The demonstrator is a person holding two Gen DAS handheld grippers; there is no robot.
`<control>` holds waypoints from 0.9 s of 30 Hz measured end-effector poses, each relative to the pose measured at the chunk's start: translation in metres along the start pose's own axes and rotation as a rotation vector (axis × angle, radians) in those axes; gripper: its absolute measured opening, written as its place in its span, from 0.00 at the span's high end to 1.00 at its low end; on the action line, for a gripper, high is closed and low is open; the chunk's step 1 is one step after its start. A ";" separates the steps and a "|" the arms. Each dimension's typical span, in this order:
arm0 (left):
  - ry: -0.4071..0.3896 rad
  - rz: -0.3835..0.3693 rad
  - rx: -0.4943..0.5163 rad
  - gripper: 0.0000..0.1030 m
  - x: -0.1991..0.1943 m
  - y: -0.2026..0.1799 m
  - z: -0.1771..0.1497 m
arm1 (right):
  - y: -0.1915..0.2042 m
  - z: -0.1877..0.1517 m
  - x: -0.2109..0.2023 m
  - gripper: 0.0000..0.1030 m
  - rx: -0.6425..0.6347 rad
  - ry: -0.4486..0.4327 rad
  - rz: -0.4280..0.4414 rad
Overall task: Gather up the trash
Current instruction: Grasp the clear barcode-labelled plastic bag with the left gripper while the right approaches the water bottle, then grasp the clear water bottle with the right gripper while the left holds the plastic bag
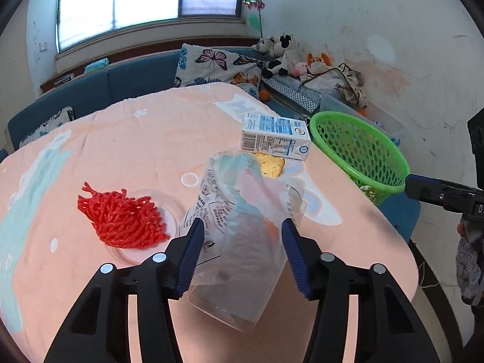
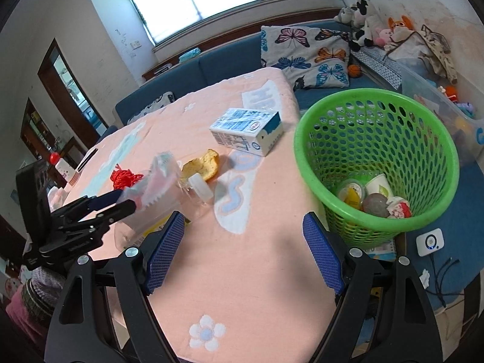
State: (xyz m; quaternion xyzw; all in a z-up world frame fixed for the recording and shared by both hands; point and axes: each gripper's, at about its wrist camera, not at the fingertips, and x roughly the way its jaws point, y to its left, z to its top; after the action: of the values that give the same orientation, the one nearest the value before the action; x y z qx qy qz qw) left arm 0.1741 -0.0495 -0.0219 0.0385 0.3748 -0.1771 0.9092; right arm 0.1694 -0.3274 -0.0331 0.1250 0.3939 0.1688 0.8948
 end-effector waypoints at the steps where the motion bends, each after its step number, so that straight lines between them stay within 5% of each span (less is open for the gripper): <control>1: 0.000 0.001 -0.002 0.53 0.001 0.001 0.000 | 0.001 0.000 0.000 0.22 -0.001 0.001 0.002; 11: 0.004 -0.003 -0.030 0.58 -0.001 0.011 -0.003 | 0.018 -0.002 0.016 0.22 -0.028 0.034 0.029; 13: 0.006 -0.011 -0.027 0.70 0.000 0.011 -0.005 | 0.022 -0.003 0.020 0.22 -0.035 0.044 0.036; 16: 0.003 -0.011 -0.033 0.72 0.000 0.013 -0.005 | 0.027 -0.005 0.029 0.22 -0.031 0.070 0.056; 27: -0.080 -0.013 -0.056 0.79 -0.030 0.027 0.004 | 0.046 -0.010 0.049 0.22 -0.001 0.144 0.107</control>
State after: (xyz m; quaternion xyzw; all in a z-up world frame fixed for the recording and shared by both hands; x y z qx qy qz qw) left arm 0.1671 -0.0160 -0.0001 0.0033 0.3432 -0.1740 0.9230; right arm 0.1836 -0.2645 -0.0556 0.1331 0.4500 0.2251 0.8539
